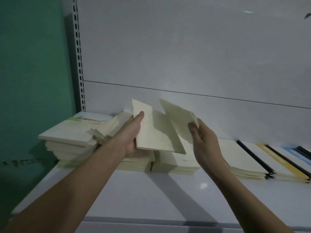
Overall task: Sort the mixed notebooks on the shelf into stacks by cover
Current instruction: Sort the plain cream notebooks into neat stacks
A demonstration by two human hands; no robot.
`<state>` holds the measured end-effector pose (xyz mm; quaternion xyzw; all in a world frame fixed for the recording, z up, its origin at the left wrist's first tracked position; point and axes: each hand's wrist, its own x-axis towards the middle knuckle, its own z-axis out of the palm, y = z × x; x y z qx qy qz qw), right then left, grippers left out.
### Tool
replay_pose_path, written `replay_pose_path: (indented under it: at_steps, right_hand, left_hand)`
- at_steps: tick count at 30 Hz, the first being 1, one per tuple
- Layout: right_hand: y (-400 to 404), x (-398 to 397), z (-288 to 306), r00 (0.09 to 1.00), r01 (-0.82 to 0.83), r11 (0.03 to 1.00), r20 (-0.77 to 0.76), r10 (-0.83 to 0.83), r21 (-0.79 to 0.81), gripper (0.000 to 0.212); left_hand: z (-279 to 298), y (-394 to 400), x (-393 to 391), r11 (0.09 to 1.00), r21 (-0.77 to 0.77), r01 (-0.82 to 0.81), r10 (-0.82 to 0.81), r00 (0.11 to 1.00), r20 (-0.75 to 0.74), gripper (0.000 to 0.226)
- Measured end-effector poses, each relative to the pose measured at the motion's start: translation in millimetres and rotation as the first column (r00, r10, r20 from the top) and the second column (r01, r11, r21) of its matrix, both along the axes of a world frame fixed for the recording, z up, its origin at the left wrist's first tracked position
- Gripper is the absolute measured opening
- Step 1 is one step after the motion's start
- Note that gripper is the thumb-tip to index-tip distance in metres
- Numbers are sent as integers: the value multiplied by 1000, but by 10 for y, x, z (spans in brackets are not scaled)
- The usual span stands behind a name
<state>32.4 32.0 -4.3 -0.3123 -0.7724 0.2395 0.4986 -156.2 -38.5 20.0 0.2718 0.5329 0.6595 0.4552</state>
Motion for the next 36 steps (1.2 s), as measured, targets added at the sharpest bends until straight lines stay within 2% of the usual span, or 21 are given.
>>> replay_pose_path:
  at_steps: [2,3,6,8,10,12,13,14,15,17,18,19,22,24,26,27,29,31,34,36]
  right_hand:
    - [-136,-89,-85,964,-150,978,243,112,143,38]
    - [-176,-123,-156,926,-225,958,345,153,179,44]
    - [-161,-120,-317,845,-354,928,466,264,115,50]
    - [-78,-49,-397,800,-406,914,491,346,18,54]
    - [-17,8,-495,868,-311,950,411,278,15,52]
    - [91,43,-621,953,-104,994,289,97,12,55]
    - [160,63,-693,951,-27,1000,306,28,-8,60]
    - [224,84,-758,916,3,1000,402,-4,4,67]
    - [284,100,-823,837,-11,999,546,-12,39,76]
    - [347,105,-925,636,-91,992,772,-10,88,90]
    - [360,100,-958,573,-117,987,819,-26,113,90]
    - [388,95,-988,561,-127,981,826,-50,146,85]
    - [417,126,-930,597,-124,955,789,-147,271,69]
    - [396,199,-900,597,-160,939,788,-154,305,50]
    - [369,301,-870,619,-148,959,779,-102,243,39]
    - [362,344,-837,672,-114,979,739,-51,170,36]
    - [399,390,-725,846,-41,999,533,26,15,26]
    - [457,420,-561,955,41,995,297,-13,-87,32]
    - [457,484,-304,998,61,981,24,-57,-184,36]
    - [404,499,-190,993,26,983,-105,-45,-179,35]
  left_hand:
    - [-23,54,136,996,-8,91,-90,994,65,62]
    - [-35,54,194,993,3,117,-117,988,102,65]
    - [-153,24,236,999,36,34,-38,992,119,42]
    - [-234,-11,168,997,26,-75,73,995,63,40]
    - [-232,-62,110,987,44,-156,154,987,54,35]
    - [-187,-109,54,979,80,-190,183,979,89,22]
    - [-169,-138,33,974,90,-207,197,975,104,14]
    - [-149,-169,7,969,98,-226,215,970,110,9]
    - [-137,-199,-23,964,107,-243,232,967,103,7]
    - [-133,-232,-59,959,100,-265,253,961,112,10]
    - [-139,-238,-53,959,92,-268,256,959,124,12]
    - [-148,-234,-35,961,86,-263,250,958,137,12]
    - [-185,-199,29,964,88,-252,237,959,153,7]
    - [-232,-176,43,963,96,-253,238,960,147,7]
    - [-262,-171,51,964,100,-248,232,962,146,10]
    - [-269,-165,49,964,101,-247,231,962,143,13]
    - [-264,-145,48,966,97,-239,225,965,138,14]
    - [-233,-140,64,969,105,-225,209,967,148,16]
    - [-223,-126,78,970,111,-216,199,970,141,30]
    - [-241,-116,97,973,115,-200,186,974,127,33]
